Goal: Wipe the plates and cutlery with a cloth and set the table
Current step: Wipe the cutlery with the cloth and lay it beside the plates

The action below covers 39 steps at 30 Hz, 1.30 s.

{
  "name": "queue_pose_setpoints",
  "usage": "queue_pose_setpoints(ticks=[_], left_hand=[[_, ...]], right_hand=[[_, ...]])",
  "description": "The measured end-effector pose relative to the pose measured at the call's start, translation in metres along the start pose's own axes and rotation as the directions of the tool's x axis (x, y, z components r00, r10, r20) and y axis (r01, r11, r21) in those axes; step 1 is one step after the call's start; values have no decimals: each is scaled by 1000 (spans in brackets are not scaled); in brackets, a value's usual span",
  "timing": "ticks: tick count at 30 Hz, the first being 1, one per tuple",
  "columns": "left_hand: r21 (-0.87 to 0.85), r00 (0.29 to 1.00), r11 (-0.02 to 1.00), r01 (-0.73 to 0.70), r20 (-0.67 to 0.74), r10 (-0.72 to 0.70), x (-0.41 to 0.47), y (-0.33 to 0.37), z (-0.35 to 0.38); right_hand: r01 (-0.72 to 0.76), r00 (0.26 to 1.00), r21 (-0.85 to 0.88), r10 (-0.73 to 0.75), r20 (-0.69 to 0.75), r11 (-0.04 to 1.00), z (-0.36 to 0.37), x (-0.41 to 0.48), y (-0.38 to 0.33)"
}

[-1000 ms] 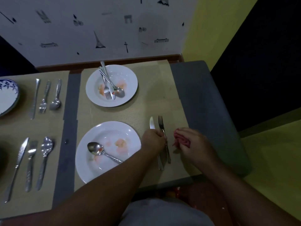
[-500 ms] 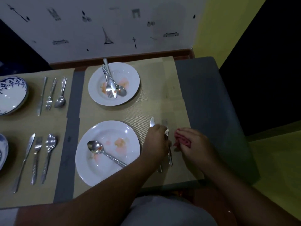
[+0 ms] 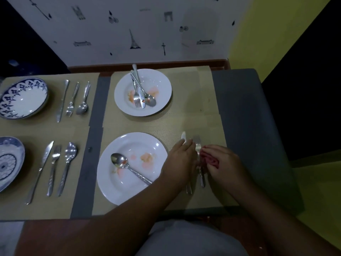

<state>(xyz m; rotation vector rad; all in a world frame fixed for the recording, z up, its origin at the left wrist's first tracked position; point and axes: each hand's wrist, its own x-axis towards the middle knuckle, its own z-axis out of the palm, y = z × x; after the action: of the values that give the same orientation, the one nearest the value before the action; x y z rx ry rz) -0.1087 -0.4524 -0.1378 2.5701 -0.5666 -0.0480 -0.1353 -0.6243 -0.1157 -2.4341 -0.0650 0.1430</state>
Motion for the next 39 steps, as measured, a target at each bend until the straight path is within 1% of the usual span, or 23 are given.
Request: queue_pose_setpoints(ticks=[2, 4, 5, 7, 9, 11, 14, 16, 20, 23, 26, 29, 30, 31, 33, 34, 35, 36, 39], left_hand=[[-58, 993, 996, 69, -87, -74, -16, -7, -21], [-35, 978, 987, 156, -134, -159, -33, -19, -40], [-7, 967, 976, 219, -133, -218, -42, -27, -48], [33, 933, 934, 356, -67, -353, -57, -43, -64], [32, 878, 878, 477, 34, -478, -70, -60, -74], [44, 835, 842, 538, 111, -539, -81, -73, -79], [93, 816, 837, 538, 189, -546, -89, -82, -78], [64, 797, 821, 568, 207, -567, -92, -86, -77], [-62, 752, 761, 645, 228, -619, -96, -95, -83], [-192, 712, 687, 701, 242, -659, -106, -98, -95], [-328, 671, 588, 739, 278, -688, -119, -102, -107], [-393, 652, 534, 749, 291, -700, -126, -108, -114], [-421, 631, 494, 761, 307, -712, -127, -109, -117], [-469, 600, 423, 775, 334, -727, -128, -109, -119], [-584, 522, 221, 781, 416, -745, -129, -112, -122], [-622, 494, 130, 772, 458, -739, -130, -112, -124], [-643, 489, 82, 762, 487, -724, -131, -112, -127], [-655, 504, 74, 752, 499, -705, -132, -111, -129], [-669, 563, 127, 733, 490, -666, -135, -109, -135]], right_hand=[[51, 999, -2, -51, -7, 999, 7, 5, -15], [105, 994, 6, -105, -4, 994, 17, 12, -34], [128, 992, 9, -128, 1, 992, 24, 15, -45], [175, 984, 27, -175, 19, 984, 38, 19, -65], [218, 974, 47, -220, 44, 975, 52, 21, -82], [249, 965, 62, -253, 72, 967, 65, 22, -95], [280, 955, 50, -283, 91, 959, 80, 21, -109], [277, 956, 39, -280, 91, 960, 87, 19, -116], [252, 962, 19, -252, 106, 968, 92, 14, -123], [249, 964, 9, -248, 100, 969, 95, 12, -128], [253, 962, 19, -254, 104, 967, 97, 11, -135], [244, 962, 16, -244, 125, 970, 100, 12, -141], [248, 961, 12, -247, 128, 969, 102, 12, -143], [257, 958, 8, -256, 131, 966, 104, 13, -145], [285, 949, 3, -283, 141, 958, 107, 13, -151], [302, 943, -3, -299, 143, 953, 108, 12, -154], [322, 937, -14, -316, 149, 947, 109, 10, -158], [350, 926, -31, -341, 160, 936, 110, 8, -161], [469, 872, -90, -444, 208, 879, 113, 1, -170]])
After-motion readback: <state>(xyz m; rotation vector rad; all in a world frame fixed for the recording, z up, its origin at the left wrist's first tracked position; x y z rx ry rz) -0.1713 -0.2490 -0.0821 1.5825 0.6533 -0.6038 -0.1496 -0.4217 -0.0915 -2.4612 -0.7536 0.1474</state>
